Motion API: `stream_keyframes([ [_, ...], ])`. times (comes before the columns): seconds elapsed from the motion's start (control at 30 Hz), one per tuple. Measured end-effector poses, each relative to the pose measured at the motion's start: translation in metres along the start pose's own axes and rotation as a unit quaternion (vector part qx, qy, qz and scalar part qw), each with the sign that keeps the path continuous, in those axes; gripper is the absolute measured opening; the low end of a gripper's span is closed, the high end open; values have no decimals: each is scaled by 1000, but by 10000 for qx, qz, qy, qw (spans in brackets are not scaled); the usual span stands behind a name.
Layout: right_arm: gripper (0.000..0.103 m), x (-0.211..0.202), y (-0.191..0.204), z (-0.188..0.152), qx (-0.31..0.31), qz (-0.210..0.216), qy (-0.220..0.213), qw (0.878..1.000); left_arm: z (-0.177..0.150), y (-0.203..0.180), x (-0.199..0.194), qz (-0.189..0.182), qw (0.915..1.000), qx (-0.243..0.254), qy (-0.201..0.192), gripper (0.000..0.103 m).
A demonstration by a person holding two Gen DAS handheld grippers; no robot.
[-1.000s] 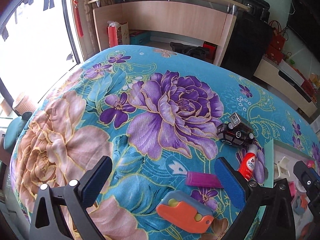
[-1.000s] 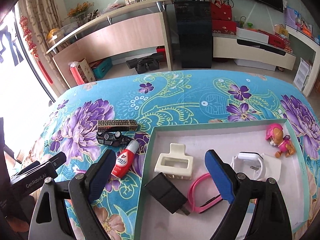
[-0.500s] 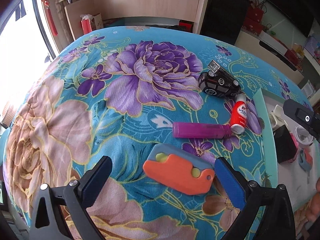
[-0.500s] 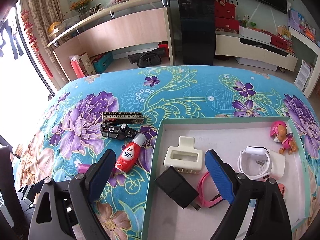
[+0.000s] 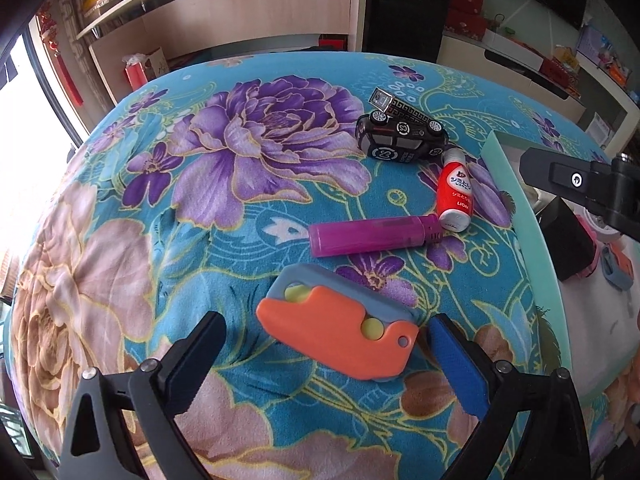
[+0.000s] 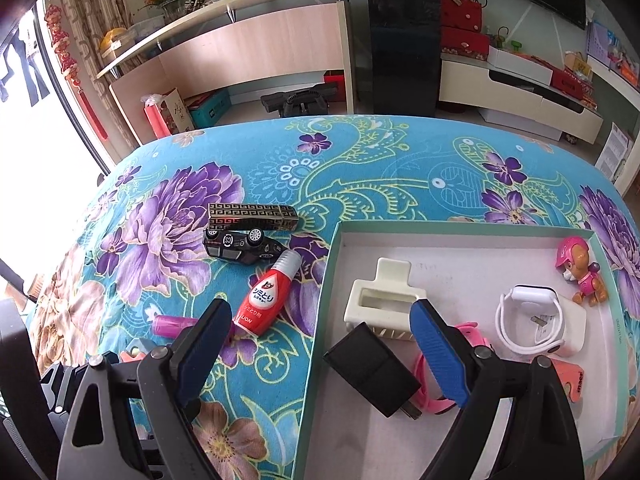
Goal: Organize rigid objects
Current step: 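Move both open tools back toward the red bottle and orange toy on the bed, then close the left tool on the orange-and-blue slider toy while the right tool reaches the pink tube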
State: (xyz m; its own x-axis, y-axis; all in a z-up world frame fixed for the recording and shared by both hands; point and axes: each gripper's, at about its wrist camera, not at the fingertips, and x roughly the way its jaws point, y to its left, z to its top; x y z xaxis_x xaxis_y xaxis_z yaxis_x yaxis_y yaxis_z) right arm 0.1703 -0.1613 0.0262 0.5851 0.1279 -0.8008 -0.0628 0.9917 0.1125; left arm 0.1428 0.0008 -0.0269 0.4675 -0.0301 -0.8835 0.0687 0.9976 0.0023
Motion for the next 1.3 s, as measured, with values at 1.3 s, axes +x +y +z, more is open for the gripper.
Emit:
stream_keyframes([
  [1.3, 80, 20, 87, -25, -1012, 870, 244, 9908, -15, 107, 3, 1013, 9742, -2017, 64, 98],
])
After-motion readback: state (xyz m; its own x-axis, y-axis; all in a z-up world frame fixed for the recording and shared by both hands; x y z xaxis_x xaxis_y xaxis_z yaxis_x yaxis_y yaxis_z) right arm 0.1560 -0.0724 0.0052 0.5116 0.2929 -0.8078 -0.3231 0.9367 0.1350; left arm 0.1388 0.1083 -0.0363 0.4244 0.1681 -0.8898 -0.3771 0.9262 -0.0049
